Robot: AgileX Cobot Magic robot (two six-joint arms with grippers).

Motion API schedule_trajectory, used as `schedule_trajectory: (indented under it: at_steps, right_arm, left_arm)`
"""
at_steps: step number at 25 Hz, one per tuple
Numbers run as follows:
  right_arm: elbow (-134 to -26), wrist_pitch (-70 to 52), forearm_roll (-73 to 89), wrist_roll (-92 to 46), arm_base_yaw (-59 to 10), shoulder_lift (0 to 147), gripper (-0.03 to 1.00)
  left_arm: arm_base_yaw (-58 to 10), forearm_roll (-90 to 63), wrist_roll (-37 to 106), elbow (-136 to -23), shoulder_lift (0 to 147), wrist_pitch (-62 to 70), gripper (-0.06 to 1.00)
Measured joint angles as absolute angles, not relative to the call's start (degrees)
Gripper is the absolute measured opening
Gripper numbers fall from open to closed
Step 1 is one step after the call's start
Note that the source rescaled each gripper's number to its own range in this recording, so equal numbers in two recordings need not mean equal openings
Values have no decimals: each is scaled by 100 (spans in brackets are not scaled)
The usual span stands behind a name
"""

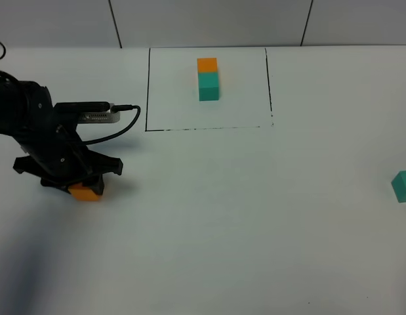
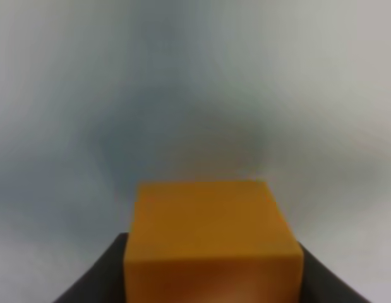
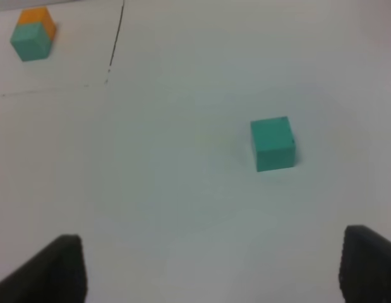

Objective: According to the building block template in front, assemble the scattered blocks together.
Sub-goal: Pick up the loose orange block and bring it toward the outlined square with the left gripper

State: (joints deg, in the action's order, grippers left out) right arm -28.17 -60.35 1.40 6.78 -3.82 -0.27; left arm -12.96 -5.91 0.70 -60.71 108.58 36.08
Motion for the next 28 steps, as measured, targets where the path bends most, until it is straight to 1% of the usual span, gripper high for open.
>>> schedule_trajectory:
  at_steps: [4, 8, 13, 18, 23, 28]
  right_arm:
    - [-2817, -6035, 140, 678, -382, -27, 65]
    - [-2817, -6035, 140, 678, -382, -27, 65]
    - [-2817, -6035, 140, 678, -382, -27, 65]
    - [-2817, -6035, 140, 678, -382, -27, 65]
    - [-2817, -6035, 140, 678, -382, -27, 65]
    - [-2817, -6035, 140, 678, -382, -27, 65]
  left_arm:
    - [-1332, -565, 1021, -6792, 11002, 4059, 0]
    - [-1567, -553, 1878, -7789, 11435, 4594, 0]
    - [-2171, -326, 2807, -9200, 12249, 5573, 0]
    - [-2847, 201, 3455, -10543, 13083, 6159, 0]
    - [-3406, 334, 4312, -11529, 13730, 6424, 0]
    - [-3676, 329, 4849, -12130, 14182, 6619, 0]
